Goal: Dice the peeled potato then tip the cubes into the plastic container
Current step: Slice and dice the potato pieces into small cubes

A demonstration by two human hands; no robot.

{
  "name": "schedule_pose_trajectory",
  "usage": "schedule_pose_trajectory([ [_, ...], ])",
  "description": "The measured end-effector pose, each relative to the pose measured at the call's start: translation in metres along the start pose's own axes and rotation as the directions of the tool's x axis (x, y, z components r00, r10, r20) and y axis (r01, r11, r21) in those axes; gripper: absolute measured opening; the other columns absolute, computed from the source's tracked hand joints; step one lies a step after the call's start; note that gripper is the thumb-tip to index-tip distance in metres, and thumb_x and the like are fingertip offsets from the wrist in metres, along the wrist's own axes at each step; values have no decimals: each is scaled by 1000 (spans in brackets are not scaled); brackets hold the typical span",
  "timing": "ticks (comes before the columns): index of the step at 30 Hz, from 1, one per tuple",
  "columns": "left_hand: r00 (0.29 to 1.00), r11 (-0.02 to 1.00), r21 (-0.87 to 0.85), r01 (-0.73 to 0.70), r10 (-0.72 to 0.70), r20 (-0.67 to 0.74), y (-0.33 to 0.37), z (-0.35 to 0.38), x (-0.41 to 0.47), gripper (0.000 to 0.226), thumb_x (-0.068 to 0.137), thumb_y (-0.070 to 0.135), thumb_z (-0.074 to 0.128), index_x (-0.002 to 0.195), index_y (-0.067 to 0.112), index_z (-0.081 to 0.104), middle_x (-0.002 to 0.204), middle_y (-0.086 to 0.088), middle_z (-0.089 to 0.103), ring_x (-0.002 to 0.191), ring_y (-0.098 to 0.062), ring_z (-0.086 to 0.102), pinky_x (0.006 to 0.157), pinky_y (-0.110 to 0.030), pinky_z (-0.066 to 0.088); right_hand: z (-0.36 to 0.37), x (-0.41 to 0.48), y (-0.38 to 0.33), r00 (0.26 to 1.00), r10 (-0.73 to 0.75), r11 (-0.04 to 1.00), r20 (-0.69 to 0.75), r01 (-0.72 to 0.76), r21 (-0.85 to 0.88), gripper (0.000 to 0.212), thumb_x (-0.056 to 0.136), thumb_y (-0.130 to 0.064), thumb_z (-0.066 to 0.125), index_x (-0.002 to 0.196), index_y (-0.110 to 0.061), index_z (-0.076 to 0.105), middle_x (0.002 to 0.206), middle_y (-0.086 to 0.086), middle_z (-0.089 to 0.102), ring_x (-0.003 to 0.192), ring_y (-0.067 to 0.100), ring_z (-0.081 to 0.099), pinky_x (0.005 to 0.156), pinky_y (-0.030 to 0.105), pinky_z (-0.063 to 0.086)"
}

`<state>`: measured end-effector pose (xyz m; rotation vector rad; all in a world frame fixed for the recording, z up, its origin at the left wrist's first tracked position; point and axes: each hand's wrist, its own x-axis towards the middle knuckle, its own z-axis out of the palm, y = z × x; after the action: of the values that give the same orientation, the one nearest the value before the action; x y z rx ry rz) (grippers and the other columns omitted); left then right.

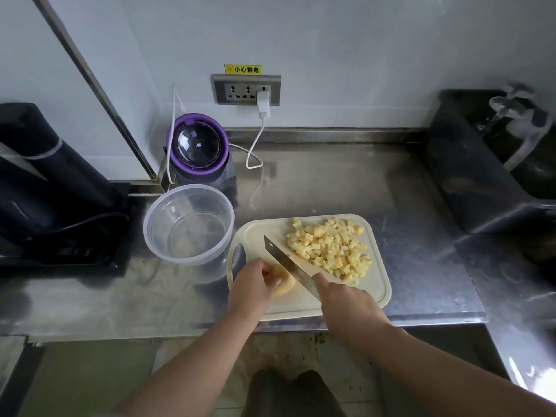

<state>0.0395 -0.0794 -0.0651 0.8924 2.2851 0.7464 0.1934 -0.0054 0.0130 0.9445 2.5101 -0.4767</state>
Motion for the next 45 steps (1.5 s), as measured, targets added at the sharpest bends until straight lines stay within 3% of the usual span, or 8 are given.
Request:
schedule_pose_trajectory([
  [6, 1000, 1000, -28, -2, 2, -4, -3, 1, 2, 19, 88, 31, 67, 101, 19, 63, 100, 6, 67, 97, -15, 63, 89, -36, 52, -2, 0, -3, 1000, 4, 1000, 16, -4, 8, 47, 94, -5, 52, 131, -22, 28, 75, -6, 44, 60, 6, 45, 49, 17, 36],
  [16, 1000, 1000, -17, -15, 15, -1, -2, 0, 2, 21, 88, 31, 66, 105, 18, 63, 103, 5, 68, 101, -15, 63, 95, -35, 50, 0, -2, -7, 999, -35, 999, 0, 35, -22, 48, 97, -12, 54, 136, -21, 27, 74, -6, 43, 58, 7, 44, 53, 18, 40],
  [21, 1000, 1000, -21, 1, -1, 6, -1, -1, 2, 21, 88, 31, 66, 104, 18, 62, 102, 6, 67, 101, -16, 63, 93, -34, 50, 3, -3, -6, 999, -32, 999, -19, 31, -25, 46, 97, -8, 51, 136, -19, 27, 73, -5, 41, 57, 7, 40, 48, 17, 33],
  [37, 1000, 1000, -26, -8, 8, -9, 2, -1, 1, 18, 88, 28, 67, 101, 17, 63, 100, 5, 67, 99, -15, 63, 92, -33, 50, 5, 1, -5, 998, -59, 998, 3, 59, -19, 53, 97, -8, 52, 141, -17, 24, 75, -5, 41, 58, 8, 43, 48, 16, 33],
  [42, 1000, 1000, -3, -7, 7, -21, 0, 0, 1, 15, 90, 26, 65, 100, 16, 61, 89, 9, 61, 90, -14, 63, 75, -24, 46, 17, 8, -5, 998, -36, 999, 43, 36, 12, 50, 99, -12, 52, 141, -17, 26, 81, -5, 46, 69, 9, 54, 55, 18, 41],
  [45, 1000, 1000, 1, -9, 9, -16, -2, 1, 3, 17, 90, 26, 65, 103, 16, 60, 91, 9, 61, 89, -11, 61, 75, -22, 43, 17, 13, -1, 998, -11, 999, 67, 7, 52, 48, 98, -11, 53, 138, -20, 28, 78, -6, 46, 66, 7, 52, 53, 17, 41],
])
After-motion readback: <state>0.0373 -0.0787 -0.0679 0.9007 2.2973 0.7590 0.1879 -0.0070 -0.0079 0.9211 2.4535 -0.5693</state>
